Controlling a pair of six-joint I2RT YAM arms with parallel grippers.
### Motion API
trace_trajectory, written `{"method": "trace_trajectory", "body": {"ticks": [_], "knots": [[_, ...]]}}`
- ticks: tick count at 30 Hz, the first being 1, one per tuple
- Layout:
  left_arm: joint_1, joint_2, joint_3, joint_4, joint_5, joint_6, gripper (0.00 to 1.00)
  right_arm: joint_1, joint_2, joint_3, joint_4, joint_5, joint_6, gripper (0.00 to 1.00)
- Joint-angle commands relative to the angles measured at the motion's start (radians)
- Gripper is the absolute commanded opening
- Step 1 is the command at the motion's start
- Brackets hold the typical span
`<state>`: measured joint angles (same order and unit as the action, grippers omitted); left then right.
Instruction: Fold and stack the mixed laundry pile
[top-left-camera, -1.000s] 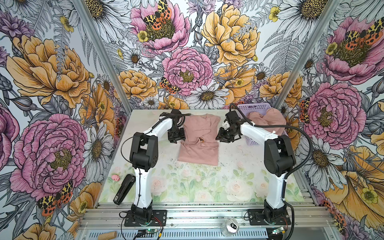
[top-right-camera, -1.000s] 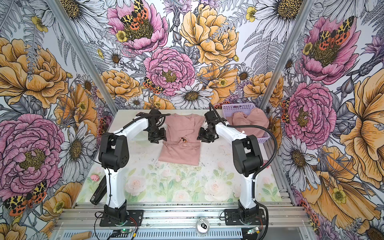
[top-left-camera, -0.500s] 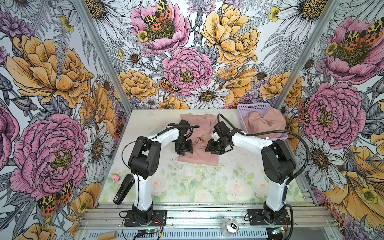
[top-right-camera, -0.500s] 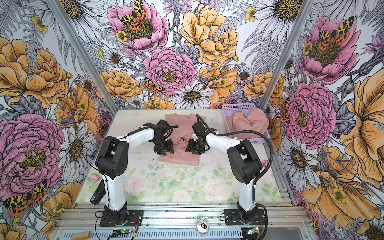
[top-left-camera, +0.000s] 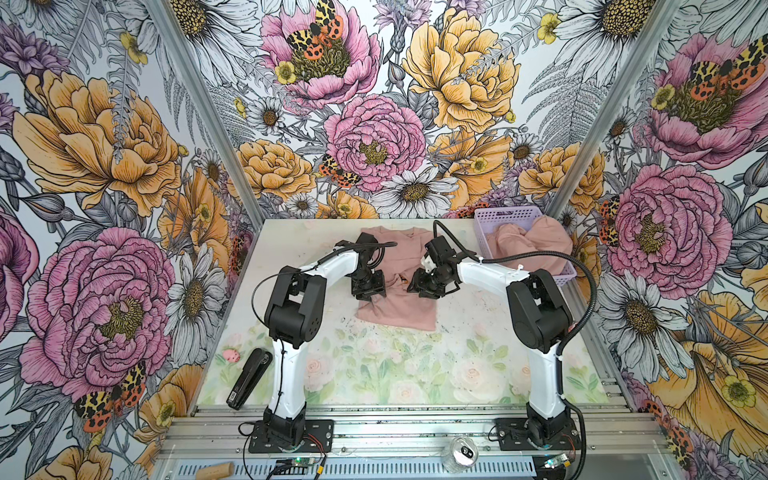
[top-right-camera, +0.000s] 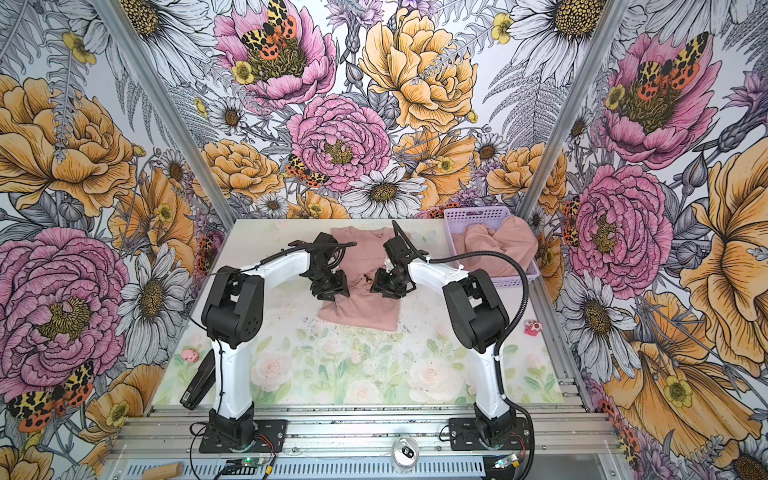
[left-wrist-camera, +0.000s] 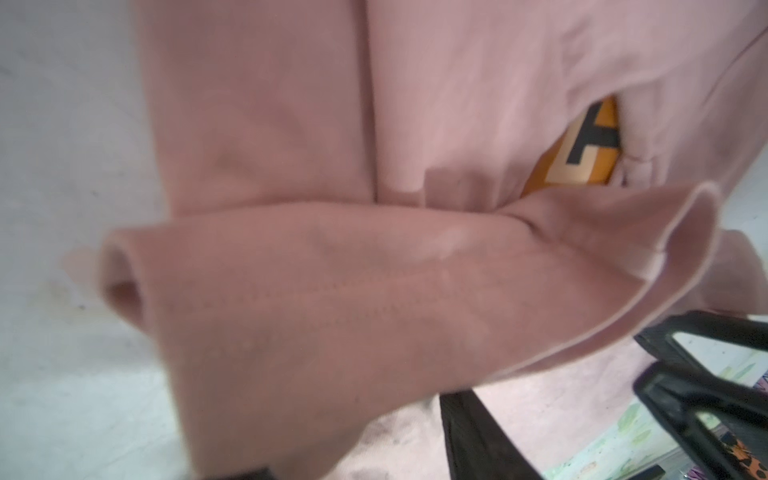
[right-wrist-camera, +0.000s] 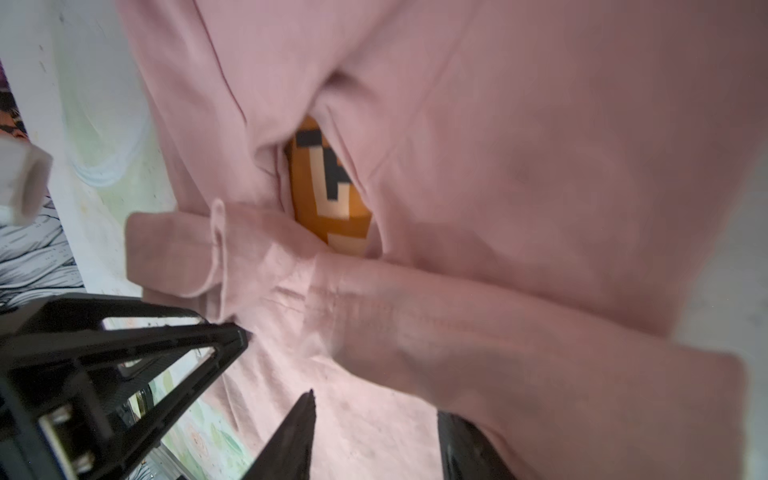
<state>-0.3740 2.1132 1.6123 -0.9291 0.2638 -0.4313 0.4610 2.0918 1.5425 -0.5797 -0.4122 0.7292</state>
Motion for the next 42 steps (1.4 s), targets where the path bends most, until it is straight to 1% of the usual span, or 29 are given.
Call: {"method": "trace_trajectory", "body": {"ticks": [1, 8, 12, 15, 19, 24, 29, 34, 37, 42], "knots": [[0.022, 0.028, 0.058, 0.017, -0.036, -0.007, 0.53, -0.029, 0.04, 0.073, 0.033, 0.034, 0.0, 0.5], [0.034, 0.06, 0.175, 0.002, -0.049, -0.025, 0.54, -0.073, 0.091, 0.191, 0.032, 0.058, -0.011, 0.5], [0.034, 0.059, 0.202, -0.005, -0.055, -0.024, 0.54, -0.08, 0.052, 0.202, 0.027, 0.061, -0.02, 0.5], [0.035, 0.056, 0.204, -0.003, -0.055, -0.02, 0.54, -0.076, -0.013, 0.153, 0.018, 0.049, -0.018, 0.51], [0.035, 0.057, 0.212, -0.005, -0.054, -0.021, 0.54, -0.051, -0.104, 0.032, 0.018, 0.022, 0.003, 0.51], [0.024, 0.004, 0.179, -0.004, -0.063, -0.031, 0.54, 0.007, -0.145, -0.079, 0.04, -0.003, 0.038, 0.51], [0.01, -0.08, 0.1, -0.004, -0.099, -0.032, 0.54, 0.029, -0.096, -0.115, 0.096, -0.019, 0.068, 0.51], [0.002, -0.128, 0.054, -0.002, -0.1, -0.032, 0.53, 0.011, -0.011, -0.045, 0.115, 0.002, 0.049, 0.51], [-0.009, -0.096, 0.072, -0.003, -0.073, -0.021, 0.52, -0.008, 0.035, 0.026, 0.115, 0.026, 0.039, 0.51], [-0.02, 0.004, 0.137, -0.003, -0.025, -0.01, 0.5, -0.047, 0.11, 0.135, 0.114, 0.057, 0.036, 0.51]]}}
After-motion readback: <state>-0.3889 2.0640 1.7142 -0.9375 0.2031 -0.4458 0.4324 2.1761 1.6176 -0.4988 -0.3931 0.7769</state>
